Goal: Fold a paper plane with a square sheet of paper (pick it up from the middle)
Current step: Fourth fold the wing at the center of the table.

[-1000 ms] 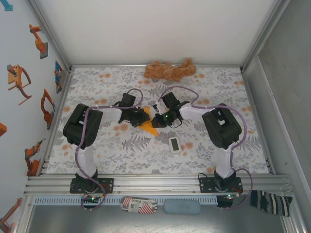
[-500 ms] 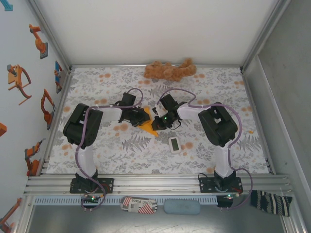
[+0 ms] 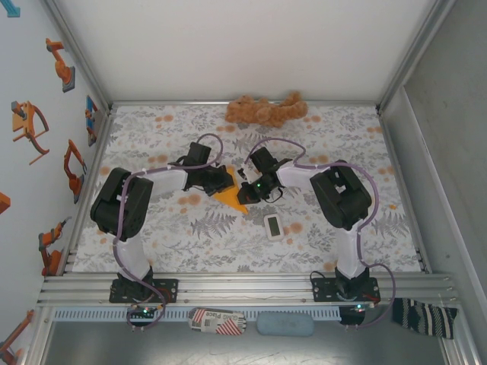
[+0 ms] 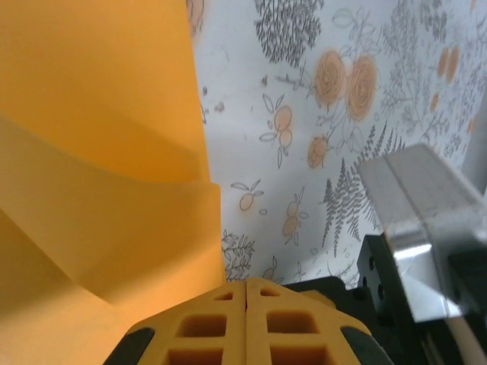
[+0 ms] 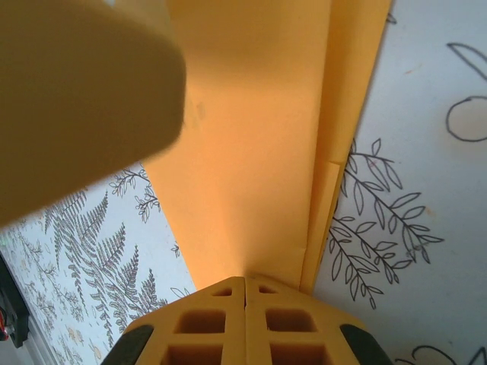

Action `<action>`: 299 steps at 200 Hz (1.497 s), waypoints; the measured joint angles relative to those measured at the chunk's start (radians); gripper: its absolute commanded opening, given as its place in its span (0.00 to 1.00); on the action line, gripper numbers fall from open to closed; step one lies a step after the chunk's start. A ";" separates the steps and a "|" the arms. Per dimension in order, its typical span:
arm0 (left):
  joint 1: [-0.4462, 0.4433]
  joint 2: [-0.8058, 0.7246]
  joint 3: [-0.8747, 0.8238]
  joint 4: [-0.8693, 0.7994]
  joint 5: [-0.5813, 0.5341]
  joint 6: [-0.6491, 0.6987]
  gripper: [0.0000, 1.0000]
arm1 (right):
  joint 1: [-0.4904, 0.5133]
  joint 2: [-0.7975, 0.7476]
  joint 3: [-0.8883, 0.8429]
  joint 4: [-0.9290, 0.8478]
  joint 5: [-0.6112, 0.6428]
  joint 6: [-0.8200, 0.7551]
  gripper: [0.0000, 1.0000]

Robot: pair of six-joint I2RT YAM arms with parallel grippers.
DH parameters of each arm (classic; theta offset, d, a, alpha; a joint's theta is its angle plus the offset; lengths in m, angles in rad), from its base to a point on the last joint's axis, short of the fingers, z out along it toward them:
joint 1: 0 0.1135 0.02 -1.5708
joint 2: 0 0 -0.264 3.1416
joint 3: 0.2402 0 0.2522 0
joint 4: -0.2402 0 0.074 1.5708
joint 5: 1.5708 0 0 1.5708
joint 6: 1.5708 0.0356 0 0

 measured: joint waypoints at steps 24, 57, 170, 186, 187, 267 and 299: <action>-0.019 0.004 -0.022 0.002 0.000 0.001 0.05 | 0.000 0.002 0.003 -0.005 0.000 0.000 0.01; -0.027 0.019 -0.026 0.002 0.000 0.003 0.05 | 0.000 0.002 0.003 -0.006 0.002 0.000 0.01; 0.007 0.096 0.045 -0.069 0.006 0.066 0.07 | 0.003 0.003 0.005 -0.016 0.018 -0.004 0.00; 0.040 0.112 0.074 -0.086 0.003 0.088 0.07 | 0.003 0.003 0.005 -0.018 0.021 -0.007 0.00; 0.043 0.114 0.077 -0.089 0.003 0.089 0.07 | 0.003 0.003 0.005 -0.018 0.021 -0.008 0.00; 0.179 0.227 0.248 -0.202 0.063 0.192 0.08 | 0.008 0.000 0.006 -0.022 0.039 -0.020 0.00; 0.217 0.243 0.265 -0.217 0.089 0.217 0.08 | 0.009 -0.001 0.007 -0.022 0.043 -0.019 0.00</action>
